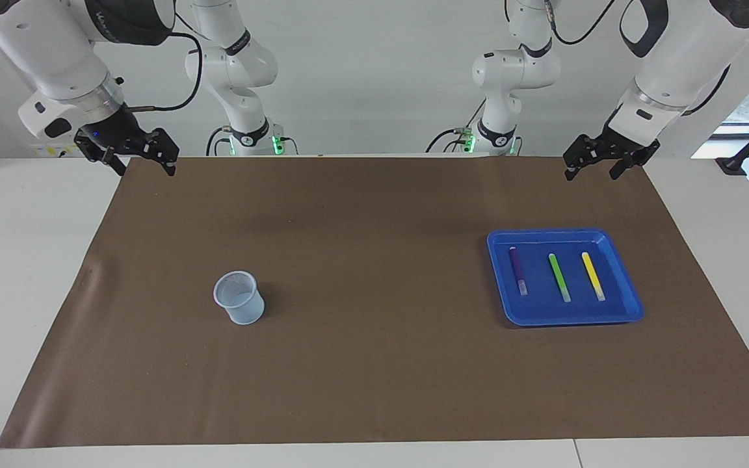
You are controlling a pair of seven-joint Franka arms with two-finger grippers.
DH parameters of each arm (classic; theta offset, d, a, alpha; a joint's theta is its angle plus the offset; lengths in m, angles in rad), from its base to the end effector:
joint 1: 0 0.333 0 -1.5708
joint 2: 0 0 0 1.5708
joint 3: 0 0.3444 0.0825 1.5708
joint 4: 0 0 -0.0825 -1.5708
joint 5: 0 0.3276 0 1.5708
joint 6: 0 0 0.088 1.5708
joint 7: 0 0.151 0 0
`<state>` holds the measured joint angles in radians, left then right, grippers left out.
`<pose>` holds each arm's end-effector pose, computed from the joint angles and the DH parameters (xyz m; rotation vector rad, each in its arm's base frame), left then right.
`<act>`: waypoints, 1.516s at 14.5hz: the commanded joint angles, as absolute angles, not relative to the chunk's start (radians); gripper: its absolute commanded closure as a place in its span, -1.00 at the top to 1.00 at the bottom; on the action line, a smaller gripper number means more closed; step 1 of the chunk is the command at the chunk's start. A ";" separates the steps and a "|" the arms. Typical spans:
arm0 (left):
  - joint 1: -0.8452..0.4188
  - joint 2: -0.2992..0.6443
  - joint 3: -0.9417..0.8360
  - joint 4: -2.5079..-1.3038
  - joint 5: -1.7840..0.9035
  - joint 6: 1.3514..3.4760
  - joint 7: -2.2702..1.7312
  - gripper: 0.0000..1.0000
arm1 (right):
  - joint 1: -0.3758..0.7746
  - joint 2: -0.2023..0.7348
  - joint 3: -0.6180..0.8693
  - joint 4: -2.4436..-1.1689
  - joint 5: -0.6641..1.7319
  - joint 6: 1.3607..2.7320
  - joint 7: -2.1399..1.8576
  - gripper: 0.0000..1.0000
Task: Transfer and insert pens with both arms
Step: 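Reach the left gripper down toward the purple pen in the tray, then grasp the purple pen with the left gripper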
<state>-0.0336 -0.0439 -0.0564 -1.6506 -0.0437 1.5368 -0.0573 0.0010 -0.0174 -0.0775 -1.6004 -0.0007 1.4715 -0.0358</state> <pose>0.4723 -0.0500 0.5947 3.1032 -0.0505 -0.1130 0.4743 -0.0368 0.5974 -3.1292 0.0636 0.1744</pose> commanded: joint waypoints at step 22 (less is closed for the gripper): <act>-0.124 0.075 -0.063 -2.150 -0.009 2.258 -0.048 0.91 | -0.008 -0.032 -0.074 -1.623 -0.006 1.485 -0.055 1.00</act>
